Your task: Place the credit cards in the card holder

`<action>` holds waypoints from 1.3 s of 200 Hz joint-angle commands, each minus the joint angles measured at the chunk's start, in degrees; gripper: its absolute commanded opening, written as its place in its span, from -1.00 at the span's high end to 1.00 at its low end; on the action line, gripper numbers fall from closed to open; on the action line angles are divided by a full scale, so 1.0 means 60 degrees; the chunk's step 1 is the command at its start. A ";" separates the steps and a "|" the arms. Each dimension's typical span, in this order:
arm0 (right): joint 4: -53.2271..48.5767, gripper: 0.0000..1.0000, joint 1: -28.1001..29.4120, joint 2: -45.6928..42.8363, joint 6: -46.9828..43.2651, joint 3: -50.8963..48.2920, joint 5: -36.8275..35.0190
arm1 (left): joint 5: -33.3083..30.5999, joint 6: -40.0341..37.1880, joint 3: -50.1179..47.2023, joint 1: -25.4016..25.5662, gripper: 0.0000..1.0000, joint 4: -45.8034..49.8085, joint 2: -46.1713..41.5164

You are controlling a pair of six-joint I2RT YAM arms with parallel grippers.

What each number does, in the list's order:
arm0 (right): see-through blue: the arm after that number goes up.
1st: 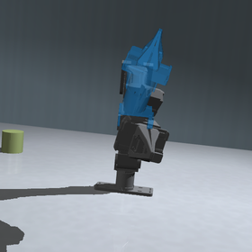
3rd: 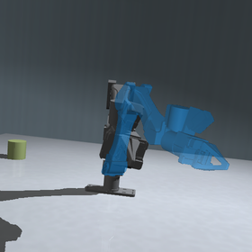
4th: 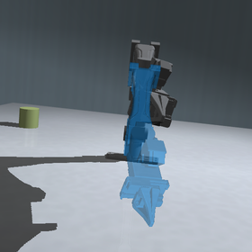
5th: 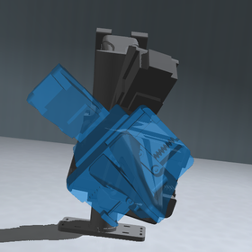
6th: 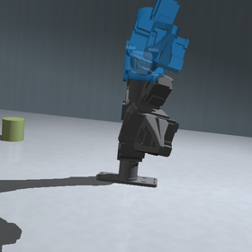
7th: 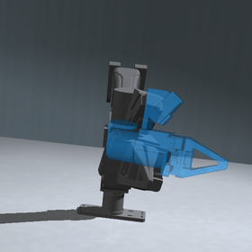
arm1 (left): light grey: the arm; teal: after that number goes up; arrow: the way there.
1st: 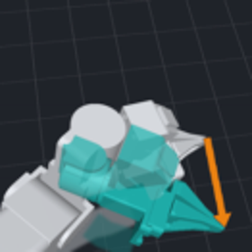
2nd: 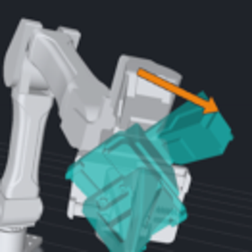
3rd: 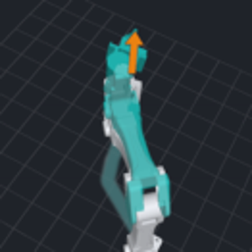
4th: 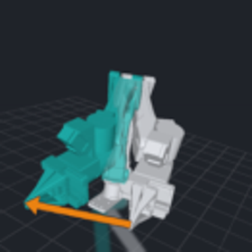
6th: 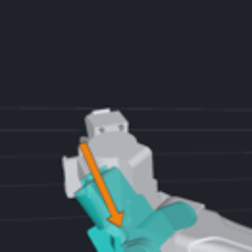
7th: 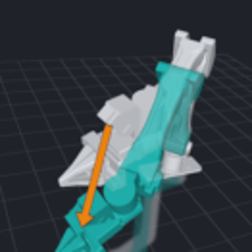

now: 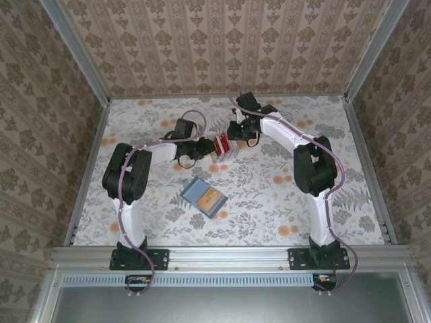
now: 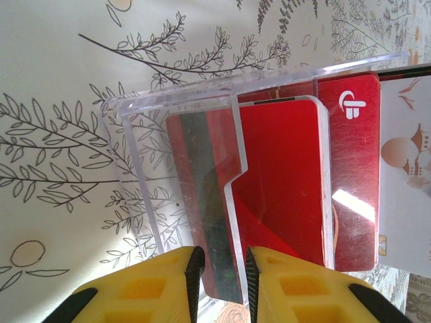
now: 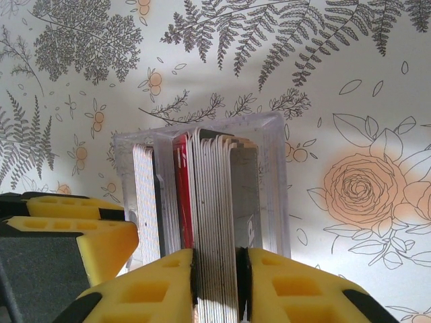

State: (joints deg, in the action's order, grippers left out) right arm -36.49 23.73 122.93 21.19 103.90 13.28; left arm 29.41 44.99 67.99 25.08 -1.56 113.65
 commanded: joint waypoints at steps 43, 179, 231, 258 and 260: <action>0.0020 0.50 -0.0028 -0.0677 0.0168 0.0147 0.0583 | 0.0213 0.0053 0.0212 0.0112 0.47 -0.0067 0.0219; 0.0222 0.43 -0.0171 -0.0233 0.0219 -0.0081 0.0907 | 0.0218 0.0089 0.0190 0.0121 0.47 -0.0107 0.0272; 0.0285 0.54 -0.0248 -0.0318 0.0226 -0.0148 0.0862 | 0.0240 0.0085 0.0314 0.0115 0.47 -0.0052 0.0336; 0.0174 0.61 -0.0292 -0.0274 0.0136 -0.0104 0.0681 | 0.0234 0.0089 0.0331 0.0115 0.47 -0.0044 0.0343; 0.0174 0.61 -0.0288 -0.0274 0.0132 -0.0104 0.0664 | 0.0231 0.0089 0.0330 0.0120 0.47 -0.0046 0.0338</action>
State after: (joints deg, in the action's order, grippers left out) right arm -35.81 22.15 121.45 22.46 103.44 17.15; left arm 29.87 45.01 68.51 25.10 -1.89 114.28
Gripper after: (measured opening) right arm 0.207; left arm 0.264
